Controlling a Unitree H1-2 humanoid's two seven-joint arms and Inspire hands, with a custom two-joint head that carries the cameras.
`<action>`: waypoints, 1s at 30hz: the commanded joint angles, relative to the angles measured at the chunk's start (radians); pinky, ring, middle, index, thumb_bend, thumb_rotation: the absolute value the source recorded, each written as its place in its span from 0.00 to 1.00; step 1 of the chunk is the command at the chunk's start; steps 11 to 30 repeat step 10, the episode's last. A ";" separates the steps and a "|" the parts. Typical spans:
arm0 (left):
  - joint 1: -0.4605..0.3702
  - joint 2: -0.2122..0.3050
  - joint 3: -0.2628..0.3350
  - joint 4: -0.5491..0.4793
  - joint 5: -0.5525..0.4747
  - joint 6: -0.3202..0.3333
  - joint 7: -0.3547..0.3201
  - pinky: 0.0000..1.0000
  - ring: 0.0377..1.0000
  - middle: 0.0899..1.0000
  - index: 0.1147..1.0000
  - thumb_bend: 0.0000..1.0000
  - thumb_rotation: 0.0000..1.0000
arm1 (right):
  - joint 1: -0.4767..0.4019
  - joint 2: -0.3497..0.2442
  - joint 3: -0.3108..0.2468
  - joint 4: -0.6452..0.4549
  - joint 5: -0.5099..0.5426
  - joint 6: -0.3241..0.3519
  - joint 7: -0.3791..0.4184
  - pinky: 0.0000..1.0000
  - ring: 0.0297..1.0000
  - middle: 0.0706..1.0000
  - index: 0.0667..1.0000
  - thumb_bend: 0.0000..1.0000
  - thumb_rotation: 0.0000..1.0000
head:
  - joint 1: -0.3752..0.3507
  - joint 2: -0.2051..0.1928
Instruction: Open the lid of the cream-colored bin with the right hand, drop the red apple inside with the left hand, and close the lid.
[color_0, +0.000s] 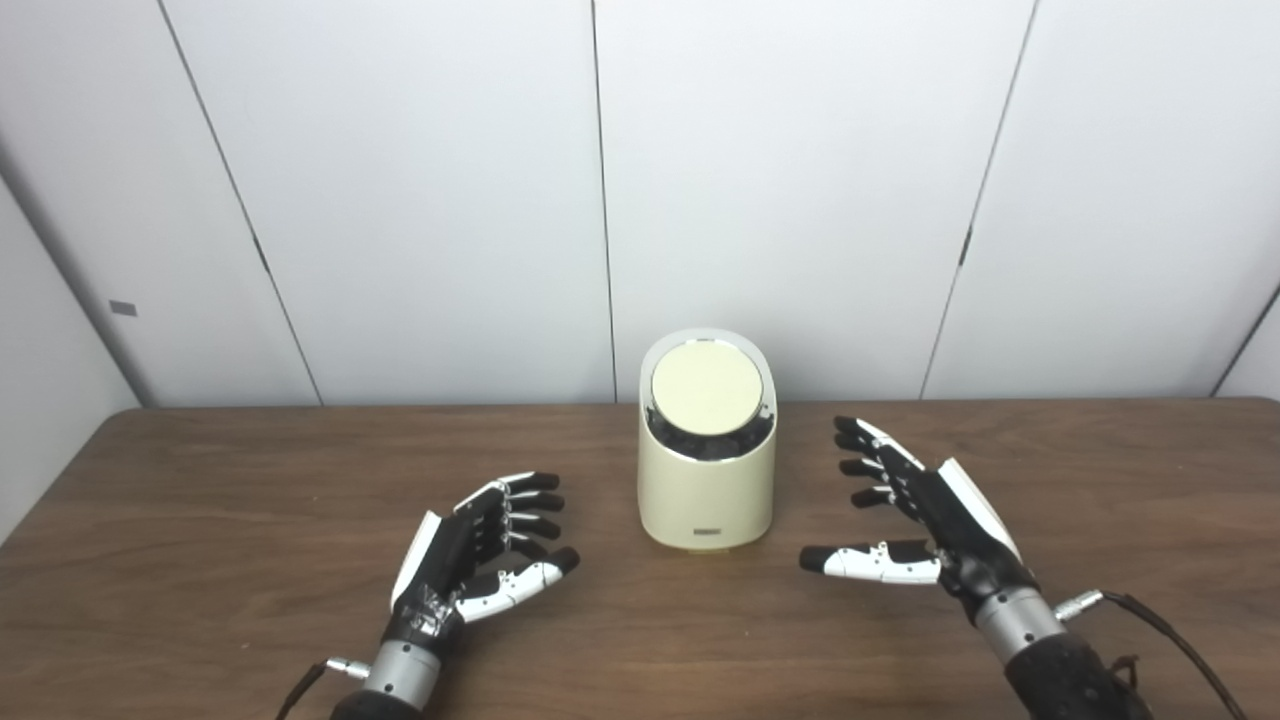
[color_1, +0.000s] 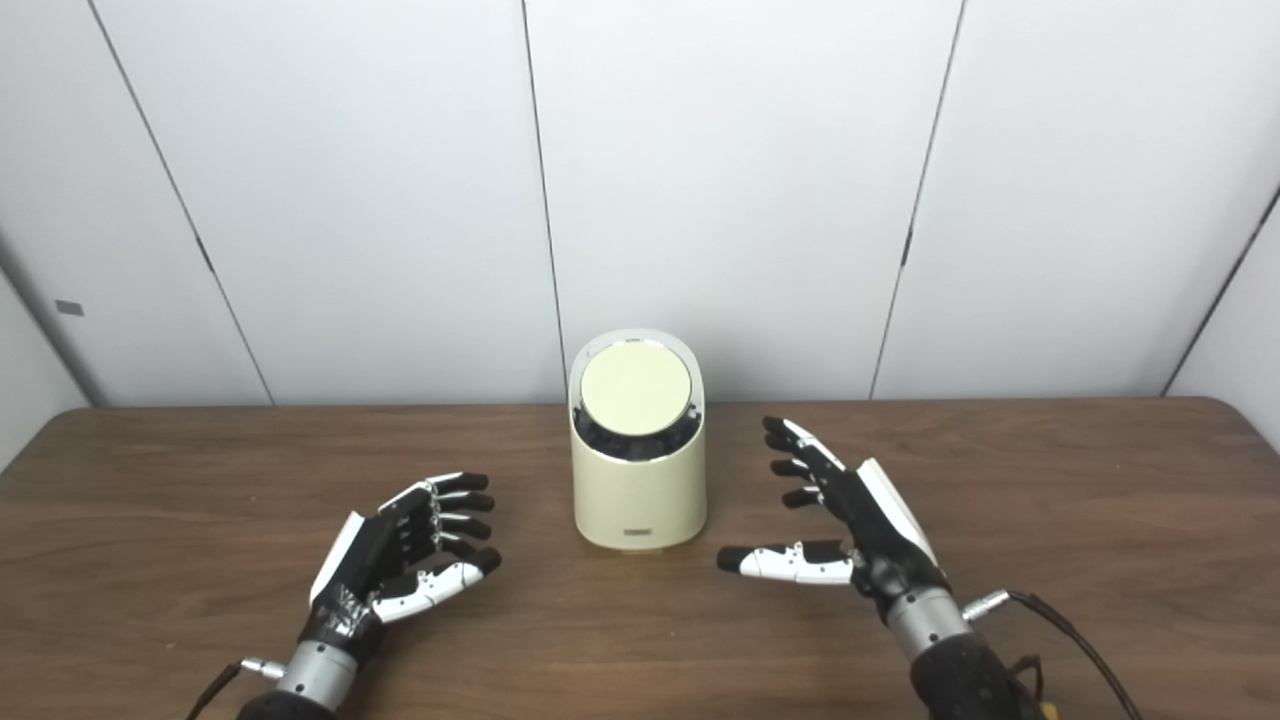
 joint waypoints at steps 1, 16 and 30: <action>-0.032 0.012 0.004 -0.029 -0.011 -0.035 -0.003 0.53 0.62 0.69 0.74 0.71 0.19 | -0.007 -0.014 -0.009 -0.002 0.017 -0.079 -0.032 0.75 0.85 0.90 0.92 0.73 0.28 | 0.000 0.001; -0.029 0.016 0.003 -0.054 -0.018 -0.027 -0.007 0.59 0.66 0.73 0.78 0.71 0.18 | 0.013 -0.024 -0.012 0.052 0.037 -0.154 -0.060 0.75 0.86 0.91 0.92 0.74 0.24 | 0.000 0.001; -0.029 0.016 0.003 -0.054 -0.018 -0.027 -0.007 0.59 0.66 0.73 0.78 0.71 0.18 | 0.013 -0.024 -0.012 0.052 0.037 -0.154 -0.060 0.75 0.86 0.91 0.92 0.74 0.24 | 0.000 0.001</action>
